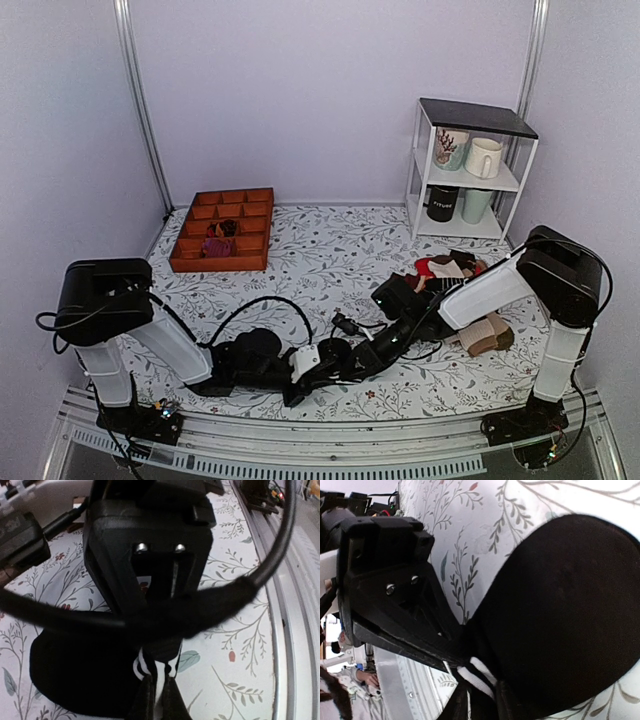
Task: Roll the socks
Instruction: Roll the sock at the center of the board.
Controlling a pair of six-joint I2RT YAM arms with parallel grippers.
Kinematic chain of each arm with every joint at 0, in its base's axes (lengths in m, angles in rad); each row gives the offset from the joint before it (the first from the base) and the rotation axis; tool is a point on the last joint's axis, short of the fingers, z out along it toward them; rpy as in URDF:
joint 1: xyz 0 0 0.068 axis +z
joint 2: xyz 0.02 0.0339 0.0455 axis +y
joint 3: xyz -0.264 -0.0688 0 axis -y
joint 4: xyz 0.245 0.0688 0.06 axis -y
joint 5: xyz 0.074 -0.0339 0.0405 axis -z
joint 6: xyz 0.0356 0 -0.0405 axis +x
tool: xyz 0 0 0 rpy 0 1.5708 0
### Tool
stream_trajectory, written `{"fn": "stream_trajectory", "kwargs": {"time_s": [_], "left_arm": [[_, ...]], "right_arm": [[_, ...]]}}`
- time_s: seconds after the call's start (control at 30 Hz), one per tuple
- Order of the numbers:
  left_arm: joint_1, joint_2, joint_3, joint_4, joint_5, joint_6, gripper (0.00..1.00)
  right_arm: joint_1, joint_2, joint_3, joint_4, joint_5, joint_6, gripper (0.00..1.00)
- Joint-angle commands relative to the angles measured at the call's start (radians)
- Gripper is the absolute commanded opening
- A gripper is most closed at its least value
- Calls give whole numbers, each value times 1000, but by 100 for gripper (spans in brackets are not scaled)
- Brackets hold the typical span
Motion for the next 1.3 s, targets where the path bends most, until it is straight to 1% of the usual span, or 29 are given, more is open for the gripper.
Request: {"fn": "stream_trajectory", "kwargs": {"time_s": [0.0,0.1,0.17,0.23,0.3,0.33,0.37,0.43,0.5,0.6,0.67,0.73,1.0,1.27], "left_arm": [[7,21,-9,-165,122,-181,0],[13,66,-34,-178,163,-325,0],[14,95,-51,-163,190,-395,0],[13,163,-68,-131,224,-445,0],[16,205,-78,-98,236,-483,0],[17,221,-82,-81,246,-494,0],[17,233,-89,-65,248,-506,0],[17,251,-108,-21,254,-531,0],[19,259,-134,9,250,-551,0],[20,265,-160,26,243,-568,0],[21,268,-171,36,245,-576,0],[20,271,-169,31,249,-576,0],[19,301,-141,-9,249,-561,0],[20,319,-128,-16,260,-554,0]], "right_arm": [[2,24,-21,-121,186,-45,29],[-2,-55,-43,-5,257,-102,34],[-3,-136,-93,120,294,-145,39],[-2,-253,-190,293,303,-212,43],[7,-343,-342,518,297,-288,48],[20,-373,-381,609,309,-380,50],[38,-389,-431,661,332,-430,52],[55,-387,-443,655,352,-528,53],[92,-377,-473,675,405,-575,52],[138,-372,-489,684,444,-606,52],[165,-350,-483,664,489,-629,52],[173,-335,-475,645,502,-645,52],[231,-378,-480,584,497,-582,51],[262,-312,-471,607,505,-524,51]]}}
